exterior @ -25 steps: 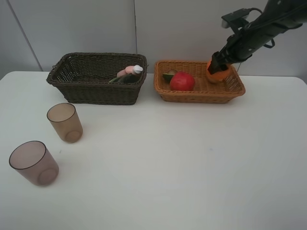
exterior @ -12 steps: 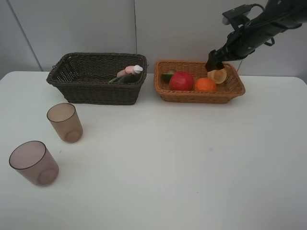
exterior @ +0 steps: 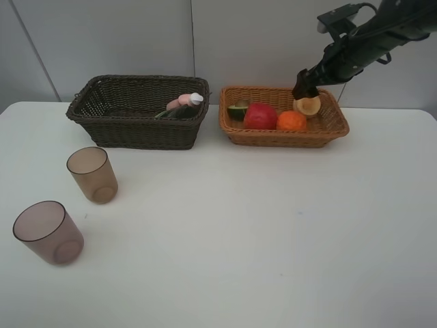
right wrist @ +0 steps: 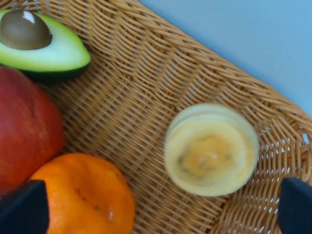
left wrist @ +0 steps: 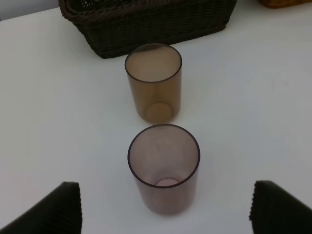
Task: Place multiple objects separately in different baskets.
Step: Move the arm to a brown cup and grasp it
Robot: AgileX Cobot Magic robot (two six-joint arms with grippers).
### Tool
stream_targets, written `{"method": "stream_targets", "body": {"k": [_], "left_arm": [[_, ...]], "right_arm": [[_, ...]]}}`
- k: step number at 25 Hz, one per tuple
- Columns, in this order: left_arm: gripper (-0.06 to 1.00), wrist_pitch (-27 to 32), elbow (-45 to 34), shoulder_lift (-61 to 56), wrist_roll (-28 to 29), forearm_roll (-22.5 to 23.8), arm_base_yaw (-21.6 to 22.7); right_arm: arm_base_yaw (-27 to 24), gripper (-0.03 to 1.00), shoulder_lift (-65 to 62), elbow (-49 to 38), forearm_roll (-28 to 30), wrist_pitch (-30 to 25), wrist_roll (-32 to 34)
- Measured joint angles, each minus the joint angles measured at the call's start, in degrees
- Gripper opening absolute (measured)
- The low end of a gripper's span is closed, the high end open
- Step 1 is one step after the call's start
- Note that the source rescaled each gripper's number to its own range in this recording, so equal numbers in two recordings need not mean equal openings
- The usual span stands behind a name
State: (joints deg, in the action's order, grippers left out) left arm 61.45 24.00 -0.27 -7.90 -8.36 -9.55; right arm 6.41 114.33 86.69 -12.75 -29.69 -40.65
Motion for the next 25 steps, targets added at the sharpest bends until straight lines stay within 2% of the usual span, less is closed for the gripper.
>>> {"method": "stream_targets", "body": {"k": [7,12,15,22,25], "left_arm": [[0.94,0.00,0.00,0.00,0.00,0.00,0.00],[0.94,0.00,0.00,0.00,0.00,0.00,0.00],[0.94,0.00,0.00,0.00,0.00,0.00,0.00],[0.94,0.00,0.00,0.00,0.00,0.00,0.00],[0.94,0.02,0.00,0.00,0.00,0.00,0.00]], "right_arm": [[1.55,0.98,0.00,0.00,-0.13,-1.62,0.00],[2.39,0.98,-1.95,0.00,-0.47,-6.22,0.62],[2.43,0.98,-5.31,0.00,-0.32,-10.80,0.78],[2.43,0.98,-14.26,-0.83,3.07,-26.47,2.22],[2.43,0.98,-18.48,-4.00,4.81,-29.42,3.60]]}}
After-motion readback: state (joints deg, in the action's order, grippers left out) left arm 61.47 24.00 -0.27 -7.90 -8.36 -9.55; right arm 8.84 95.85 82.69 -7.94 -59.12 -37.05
